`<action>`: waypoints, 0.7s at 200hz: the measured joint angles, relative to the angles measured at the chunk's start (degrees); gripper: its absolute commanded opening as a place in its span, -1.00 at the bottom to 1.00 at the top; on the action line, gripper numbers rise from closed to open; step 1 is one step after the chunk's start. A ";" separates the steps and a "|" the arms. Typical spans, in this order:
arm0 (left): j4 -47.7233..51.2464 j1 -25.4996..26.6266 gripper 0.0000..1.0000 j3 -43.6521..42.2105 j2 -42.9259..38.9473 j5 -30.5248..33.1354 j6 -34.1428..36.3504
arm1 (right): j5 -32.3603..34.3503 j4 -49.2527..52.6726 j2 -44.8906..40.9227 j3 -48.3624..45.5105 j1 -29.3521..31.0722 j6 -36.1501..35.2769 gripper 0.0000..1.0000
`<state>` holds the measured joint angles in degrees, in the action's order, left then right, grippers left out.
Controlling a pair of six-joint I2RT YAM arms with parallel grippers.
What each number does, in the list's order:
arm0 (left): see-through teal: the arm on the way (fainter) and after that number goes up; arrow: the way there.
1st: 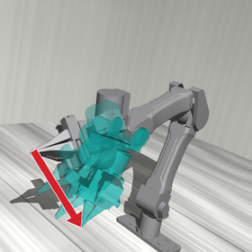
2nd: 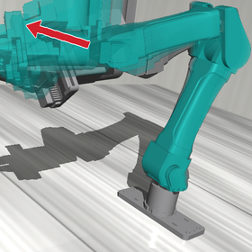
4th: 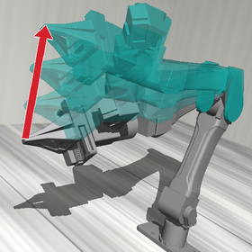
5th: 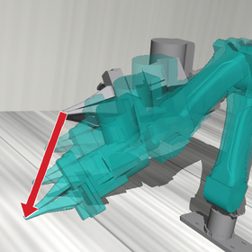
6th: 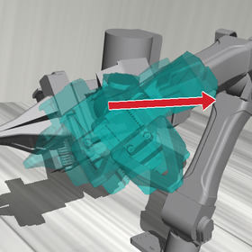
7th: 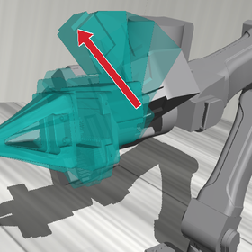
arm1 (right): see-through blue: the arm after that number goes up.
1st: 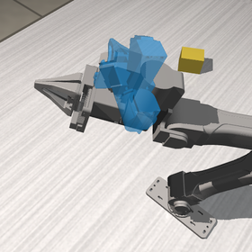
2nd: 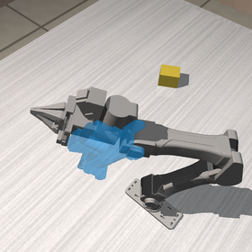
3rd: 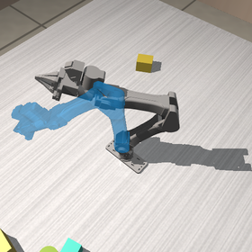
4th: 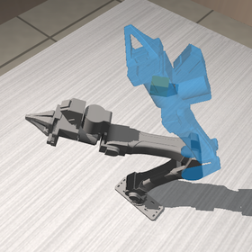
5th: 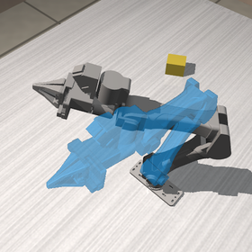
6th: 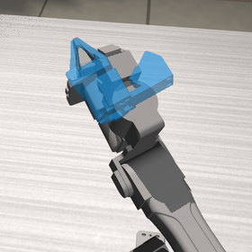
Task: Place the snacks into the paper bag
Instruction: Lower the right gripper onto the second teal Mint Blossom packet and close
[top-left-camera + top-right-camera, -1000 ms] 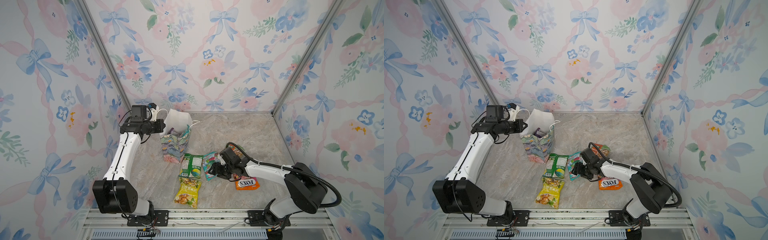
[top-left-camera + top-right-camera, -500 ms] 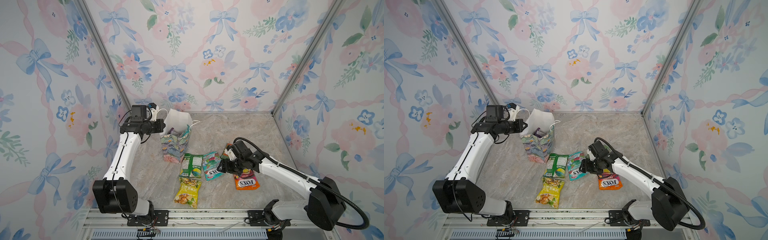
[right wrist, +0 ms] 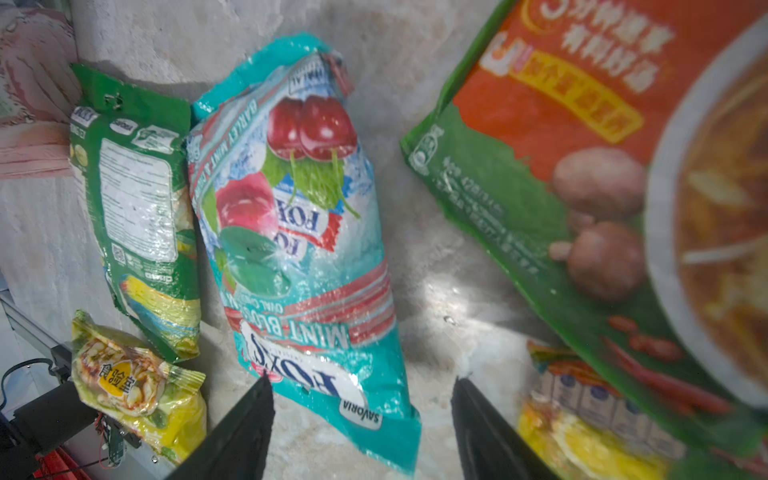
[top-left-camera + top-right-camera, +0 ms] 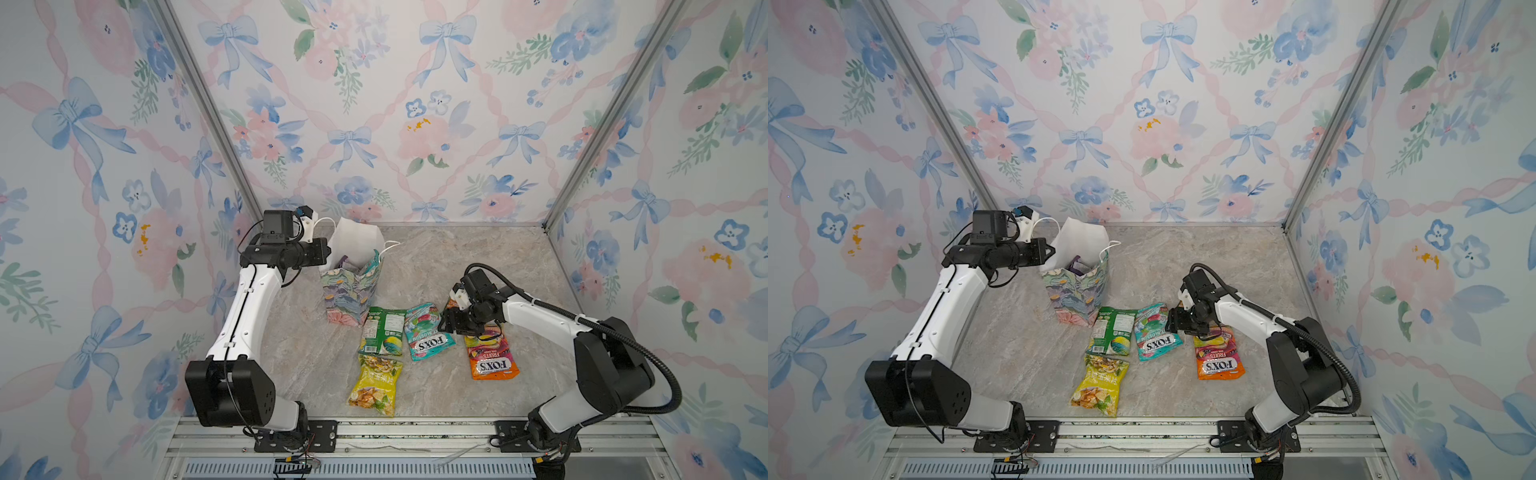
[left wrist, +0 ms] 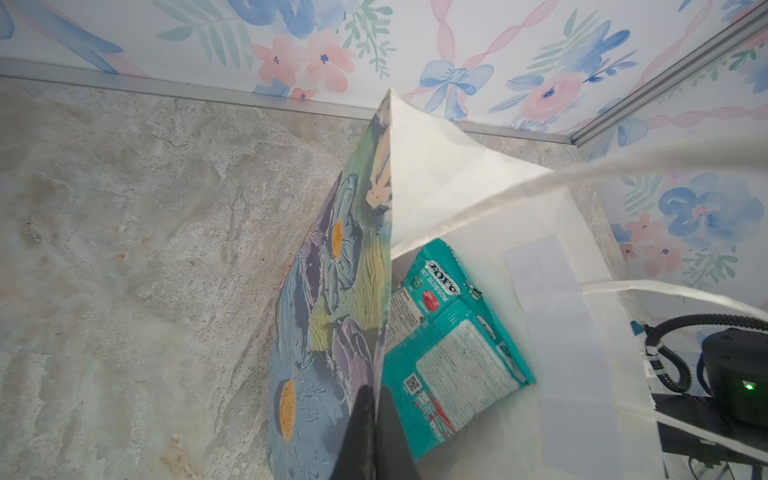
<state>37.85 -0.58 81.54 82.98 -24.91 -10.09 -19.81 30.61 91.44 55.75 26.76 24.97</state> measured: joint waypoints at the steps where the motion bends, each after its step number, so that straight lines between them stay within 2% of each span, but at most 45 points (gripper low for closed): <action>1: 0.00 0.00 -1.00 0.00 0.00 0.00 0.00 | -0.07 -0.09 0.11 0.04 0.00 0.00 0.40; 51: 0.00 0.00 -1.00 0.00 0.00 0.00 0.00 | -3.02 -6.08 6.36 0.81 -0.11 0.52 0.31; 79: -0.02 0.00 -1.00 0.00 0.09 -0.02 0.00 | -4.74 -10.73 6.97 -0.22 -0.11 2.86 0.19; 110: -0.02 0.00 -1.00 0.00 0.11 0.00 0.00 | -6.12 -15.37 7.45 -1.88 -0.09 5.57 -0.01; 140: -0.02 0.00 -1.00 0.00 0.11 0.00 0.00 | -7.02 -17.97 7.52 -2.56 -0.07 7.56 -0.37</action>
<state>37.82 -0.58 81.54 83.09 -24.91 -10.09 -26.83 12.64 98.96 53.19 26.70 32.53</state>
